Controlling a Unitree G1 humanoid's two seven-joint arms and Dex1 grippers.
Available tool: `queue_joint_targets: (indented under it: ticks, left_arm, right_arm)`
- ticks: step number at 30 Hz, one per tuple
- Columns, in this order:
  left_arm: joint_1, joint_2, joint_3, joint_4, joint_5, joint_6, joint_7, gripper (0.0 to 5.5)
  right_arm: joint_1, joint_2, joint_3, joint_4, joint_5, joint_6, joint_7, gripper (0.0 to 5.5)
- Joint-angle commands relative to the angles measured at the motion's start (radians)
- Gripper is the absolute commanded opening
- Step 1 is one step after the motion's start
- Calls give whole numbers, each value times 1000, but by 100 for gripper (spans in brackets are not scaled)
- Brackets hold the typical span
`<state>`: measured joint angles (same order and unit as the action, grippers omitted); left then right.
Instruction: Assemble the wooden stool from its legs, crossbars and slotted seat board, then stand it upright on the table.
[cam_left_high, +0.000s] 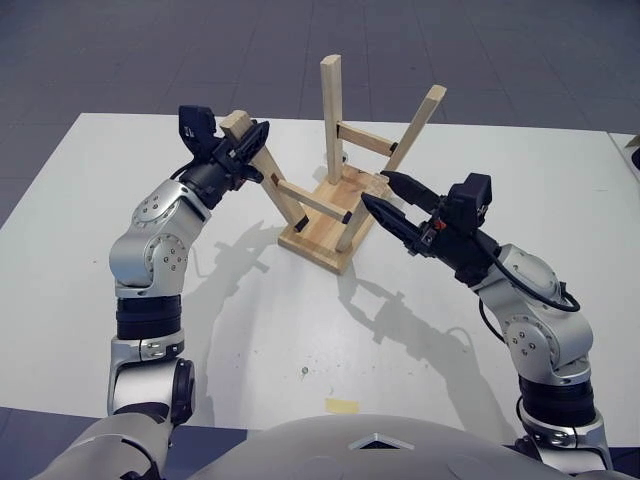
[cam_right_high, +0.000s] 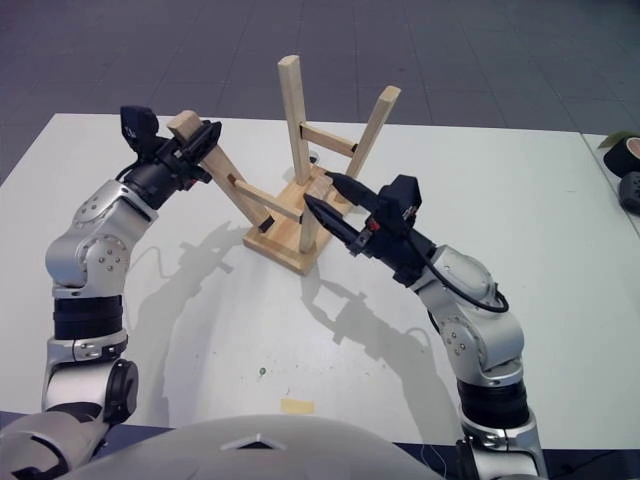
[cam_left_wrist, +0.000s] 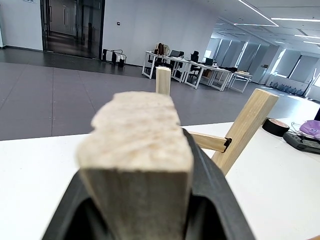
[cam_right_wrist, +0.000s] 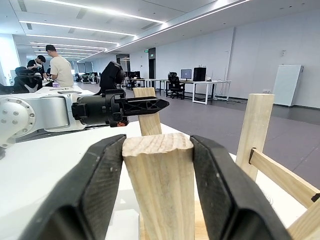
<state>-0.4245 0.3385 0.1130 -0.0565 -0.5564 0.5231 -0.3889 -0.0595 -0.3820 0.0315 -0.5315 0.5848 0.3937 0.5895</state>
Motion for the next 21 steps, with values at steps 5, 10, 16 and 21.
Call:
queue_joint_targets:
  ticks: [5, 10, 16, 21]
  left_arm:
    - [21, 84, -106, -5, 132, 13, -54, 103]
    - [22, 71, -139, -23, 144, 9, -57, 104]
    - [59, 46, -197, -32, 178, 24, -31, 107]
    - [132, 58, -189, -40, 246, -8, 54, 110]
  right_arm:
    - [15, -1, 41, 3, -26, 14, -18, 212]
    - [-1, -15, 67, -9, -45, 47, -37, 212]
    - [-49, 15, 78, -36, -16, 101, -90, 211]
    - [-78, 30, 12, -35, 44, 123, -119, 211]
